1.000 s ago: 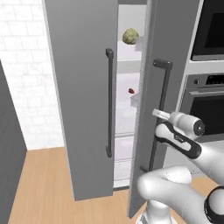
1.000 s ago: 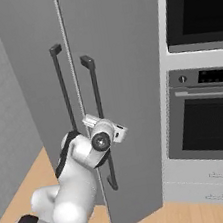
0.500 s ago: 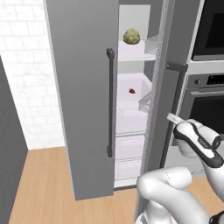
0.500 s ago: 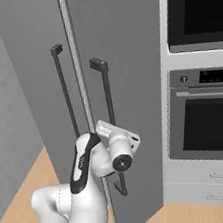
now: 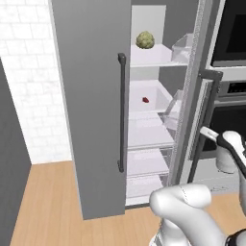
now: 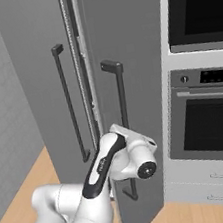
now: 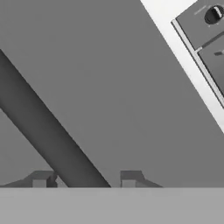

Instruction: Take the strawberry from the fridge and place it on top of the pancake, located on the dining counter.

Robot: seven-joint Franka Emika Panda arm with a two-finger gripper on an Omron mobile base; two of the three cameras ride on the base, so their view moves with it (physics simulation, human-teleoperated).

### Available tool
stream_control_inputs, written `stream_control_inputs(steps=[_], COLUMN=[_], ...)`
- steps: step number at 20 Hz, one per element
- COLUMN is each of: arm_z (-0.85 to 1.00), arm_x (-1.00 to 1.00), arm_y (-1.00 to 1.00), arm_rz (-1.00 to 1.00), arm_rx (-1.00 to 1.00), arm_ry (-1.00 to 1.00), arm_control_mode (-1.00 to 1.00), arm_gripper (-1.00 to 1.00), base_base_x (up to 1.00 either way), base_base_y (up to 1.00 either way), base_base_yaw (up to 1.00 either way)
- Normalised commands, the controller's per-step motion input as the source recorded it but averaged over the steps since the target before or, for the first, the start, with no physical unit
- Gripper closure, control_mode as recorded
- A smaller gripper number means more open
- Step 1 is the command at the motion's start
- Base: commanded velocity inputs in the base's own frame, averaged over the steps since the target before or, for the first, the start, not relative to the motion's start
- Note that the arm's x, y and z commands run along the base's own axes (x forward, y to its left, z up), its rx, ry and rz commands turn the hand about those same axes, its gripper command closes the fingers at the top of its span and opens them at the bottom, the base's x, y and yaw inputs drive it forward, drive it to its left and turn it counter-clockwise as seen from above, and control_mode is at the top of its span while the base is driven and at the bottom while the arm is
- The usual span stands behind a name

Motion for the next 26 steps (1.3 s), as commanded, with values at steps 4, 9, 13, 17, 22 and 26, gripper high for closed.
stream_control_inputs(steps=[4, 9, 13, 17, 22, 26], arm_z=[0.05, 0.0, 0.0, 0.0, 0.35, 0.76], arm_x=[-0.44, -0.15, 0.0, 0.0, -0.52, -1.0], arm_y=[-1.0, -1.0, -1.0, -1.0, -1.0, -0.66], arm_rz=[-0.09, -0.12, -0.21, -0.26, -0.2, -0.09], arm_rx=[0.01, 0.0, 0.0, 0.0, 0.15, 0.14], arm_ry=[0.05, -0.02, -0.05, -0.06, -0.02, -0.24], arm_control_mode=[-1.0, -1.0, -1.0, -1.0, -1.0, -1.0], arm_gripper=[1.0, 1.0, 1.0, 1.0, 1.0, 1.0], base_base_x=[0.0, 0.0, 0.0, 0.0, 0.0, 0.0], base_base_y=[0.0, 0.0, 0.0, 0.0, 0.0, 0.0], base_base_yaw=[0.0, 0.0, 0.0, 0.0, 0.0, 0.0])
